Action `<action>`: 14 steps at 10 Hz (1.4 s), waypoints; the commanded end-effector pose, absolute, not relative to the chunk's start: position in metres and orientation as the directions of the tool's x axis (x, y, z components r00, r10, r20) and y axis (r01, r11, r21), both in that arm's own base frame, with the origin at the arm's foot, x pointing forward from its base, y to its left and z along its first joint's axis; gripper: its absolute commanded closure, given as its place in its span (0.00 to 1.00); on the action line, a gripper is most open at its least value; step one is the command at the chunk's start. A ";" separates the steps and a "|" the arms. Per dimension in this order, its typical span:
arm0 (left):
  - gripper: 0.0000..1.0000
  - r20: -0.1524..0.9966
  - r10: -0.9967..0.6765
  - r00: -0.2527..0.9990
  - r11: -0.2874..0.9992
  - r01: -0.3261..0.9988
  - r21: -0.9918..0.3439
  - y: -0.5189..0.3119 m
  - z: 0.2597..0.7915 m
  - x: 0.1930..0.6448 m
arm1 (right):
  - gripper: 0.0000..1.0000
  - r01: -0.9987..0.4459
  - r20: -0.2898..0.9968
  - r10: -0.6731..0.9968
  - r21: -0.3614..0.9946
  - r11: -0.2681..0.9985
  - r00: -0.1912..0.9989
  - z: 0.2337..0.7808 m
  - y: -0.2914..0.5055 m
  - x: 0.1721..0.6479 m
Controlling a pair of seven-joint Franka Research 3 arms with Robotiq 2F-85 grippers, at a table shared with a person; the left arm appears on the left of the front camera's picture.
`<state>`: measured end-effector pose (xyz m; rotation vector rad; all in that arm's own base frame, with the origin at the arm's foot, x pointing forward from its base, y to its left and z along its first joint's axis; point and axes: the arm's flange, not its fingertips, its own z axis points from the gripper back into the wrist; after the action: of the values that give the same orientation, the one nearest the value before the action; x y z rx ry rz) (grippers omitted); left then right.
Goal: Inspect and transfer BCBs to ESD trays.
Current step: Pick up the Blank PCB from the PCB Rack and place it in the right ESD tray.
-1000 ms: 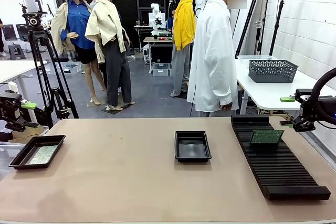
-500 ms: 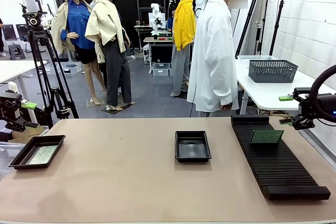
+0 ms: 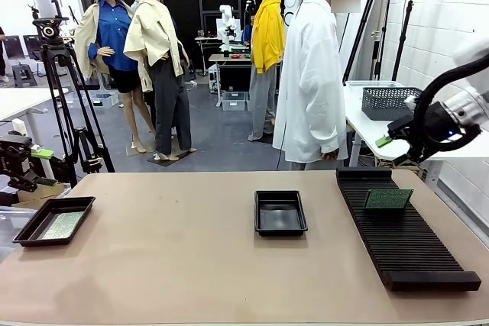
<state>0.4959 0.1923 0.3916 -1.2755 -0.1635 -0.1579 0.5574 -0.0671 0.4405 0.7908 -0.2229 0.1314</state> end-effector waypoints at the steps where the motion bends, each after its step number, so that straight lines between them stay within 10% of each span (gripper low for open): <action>1: 0.00 0.212 -0.031 0.977 0.289 0.212 -0.934 0.194 0.393 0.497 | 0.00 -0.329 0.265 0.223 0.483 0.811 0.938 0.452 -0.052 0.577; 5: 0.00 0.212 -0.031 0.977 0.289 0.212 -0.934 0.194 0.393 0.497 | 0.00 -0.644 0.128 0.632 0.203 0.738 0.764 0.469 -0.030 0.609; 9: 0.00 0.212 -0.031 0.977 0.289 0.212 -0.934 0.194 0.393 0.497 | 0.00 -0.913 -0.034 0.920 0.111 0.392 0.390 0.455 -0.016 0.600; 14: 0.00 0.212 -0.031 0.977 0.289 0.212 -0.934 0.194 0.393 0.497 | 0.00 -0.983 -0.003 0.983 -0.010 0.182 0.182 0.430 -0.003 0.576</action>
<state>0.4960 0.1925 0.3915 -1.2750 -0.1635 -0.1578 0.5927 -0.0039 0.4392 0.0417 0.0396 1.3320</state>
